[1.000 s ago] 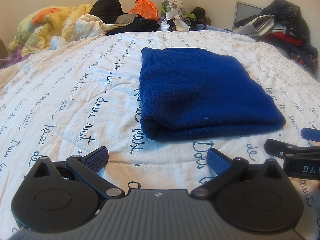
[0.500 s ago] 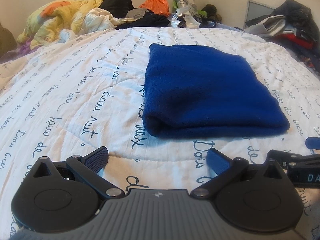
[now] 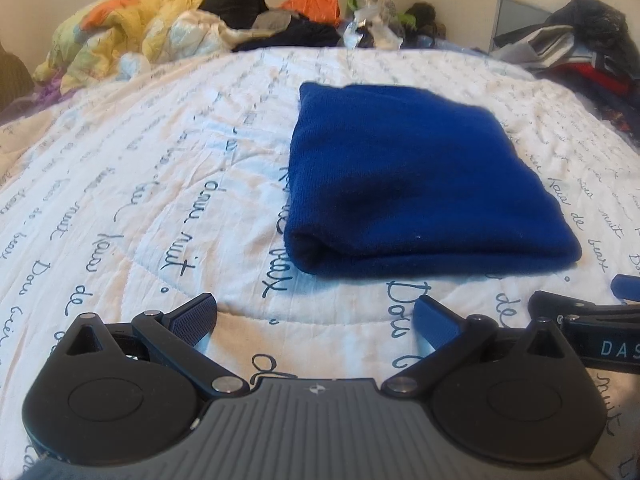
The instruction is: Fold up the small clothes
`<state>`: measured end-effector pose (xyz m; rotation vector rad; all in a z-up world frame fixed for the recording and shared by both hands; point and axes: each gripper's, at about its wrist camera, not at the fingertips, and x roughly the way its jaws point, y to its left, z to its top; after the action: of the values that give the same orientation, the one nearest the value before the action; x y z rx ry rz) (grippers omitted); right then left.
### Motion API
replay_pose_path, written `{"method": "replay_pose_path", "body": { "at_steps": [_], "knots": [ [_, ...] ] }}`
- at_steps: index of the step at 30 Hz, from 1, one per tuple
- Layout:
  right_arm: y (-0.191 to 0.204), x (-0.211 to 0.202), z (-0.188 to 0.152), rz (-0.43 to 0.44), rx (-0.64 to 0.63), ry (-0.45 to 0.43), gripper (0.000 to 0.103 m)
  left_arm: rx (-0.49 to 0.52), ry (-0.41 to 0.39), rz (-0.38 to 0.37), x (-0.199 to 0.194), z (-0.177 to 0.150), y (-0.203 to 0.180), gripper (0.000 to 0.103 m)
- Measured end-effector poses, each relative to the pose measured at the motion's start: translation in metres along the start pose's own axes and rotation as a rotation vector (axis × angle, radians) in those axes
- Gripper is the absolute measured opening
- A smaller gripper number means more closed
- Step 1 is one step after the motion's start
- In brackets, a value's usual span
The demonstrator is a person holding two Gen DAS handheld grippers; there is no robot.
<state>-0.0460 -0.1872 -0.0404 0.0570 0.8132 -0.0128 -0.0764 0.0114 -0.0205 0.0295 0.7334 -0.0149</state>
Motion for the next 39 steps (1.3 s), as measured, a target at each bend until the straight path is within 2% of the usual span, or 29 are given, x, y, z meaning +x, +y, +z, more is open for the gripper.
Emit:
{"method": "replay_pose_path", "body": {
  "at_steps": [4,39],
  "knots": [
    [-0.001,0.001,-0.009,0.005,-0.005,-0.071,0.103,-0.008,-0.027,0.005,0.0,-0.003,-0.001,0.103],
    [-0.001,0.002,-0.011,0.001,-0.003,-0.089,0.103,-0.009,-0.033,0.003,-0.001,-0.004,-0.002,0.103]
  ]
}}
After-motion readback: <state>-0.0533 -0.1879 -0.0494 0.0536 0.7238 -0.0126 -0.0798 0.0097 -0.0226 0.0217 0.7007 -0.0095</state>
